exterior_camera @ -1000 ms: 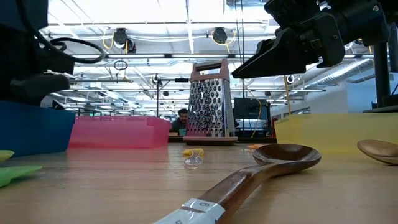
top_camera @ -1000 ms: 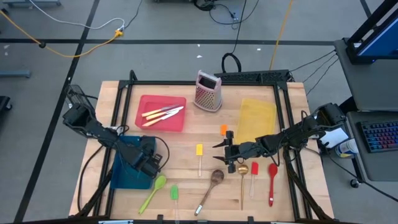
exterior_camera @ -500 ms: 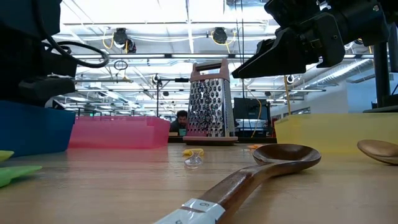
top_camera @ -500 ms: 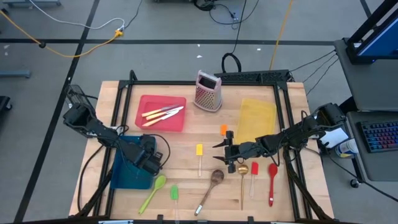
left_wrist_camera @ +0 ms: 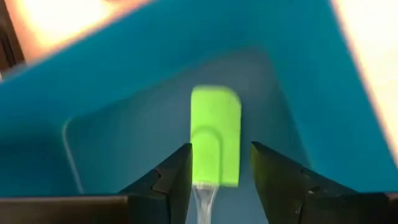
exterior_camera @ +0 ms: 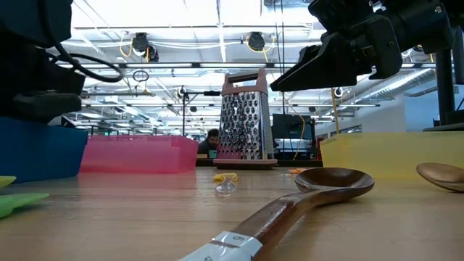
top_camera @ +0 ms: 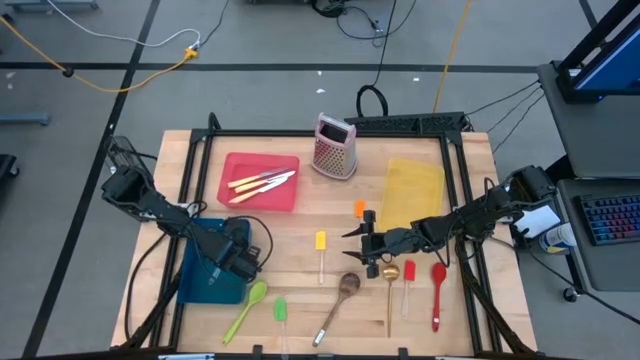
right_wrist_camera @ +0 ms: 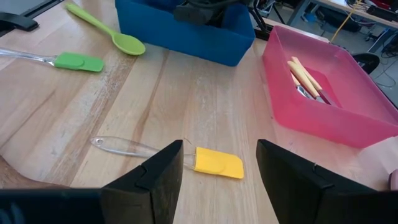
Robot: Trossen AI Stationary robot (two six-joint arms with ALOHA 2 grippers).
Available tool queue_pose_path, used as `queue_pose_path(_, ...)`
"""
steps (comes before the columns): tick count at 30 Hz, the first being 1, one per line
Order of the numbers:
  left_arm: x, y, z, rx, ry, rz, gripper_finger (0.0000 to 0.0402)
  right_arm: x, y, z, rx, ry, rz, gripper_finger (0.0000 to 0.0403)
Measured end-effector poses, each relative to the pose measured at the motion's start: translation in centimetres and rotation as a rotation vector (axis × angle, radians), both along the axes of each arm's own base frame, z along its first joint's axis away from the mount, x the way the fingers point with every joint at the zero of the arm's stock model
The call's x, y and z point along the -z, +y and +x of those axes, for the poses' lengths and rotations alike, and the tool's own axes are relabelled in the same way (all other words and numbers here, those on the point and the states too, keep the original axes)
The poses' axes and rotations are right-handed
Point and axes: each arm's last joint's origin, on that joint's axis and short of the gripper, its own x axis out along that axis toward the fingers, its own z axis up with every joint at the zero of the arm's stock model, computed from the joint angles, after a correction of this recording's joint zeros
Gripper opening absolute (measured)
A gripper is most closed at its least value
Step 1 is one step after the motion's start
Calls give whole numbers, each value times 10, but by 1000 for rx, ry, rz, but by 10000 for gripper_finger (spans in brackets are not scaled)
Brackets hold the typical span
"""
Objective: Pick & Place Kitchen Items
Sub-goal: Put the green spatula into the blue bin
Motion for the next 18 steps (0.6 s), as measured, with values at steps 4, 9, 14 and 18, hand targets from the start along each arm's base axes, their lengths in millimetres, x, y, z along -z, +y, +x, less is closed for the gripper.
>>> queue_pose_path(4,-8,-4,4,-33,7,-48,147,0,0,0,-4,0,-10,196)
queue_pose_path(9,-36,-10,16,-15,-21,-36,128,0,0,0,-4,0,-10,196)
queue_pose_path(14,-70,-19,36,6,-178,-18,116,1,0,0,-2,7,-9,196)
queue_pose_path(18,-88,-24,51,26,-340,0,116,1,0,0,8,9,16,196)
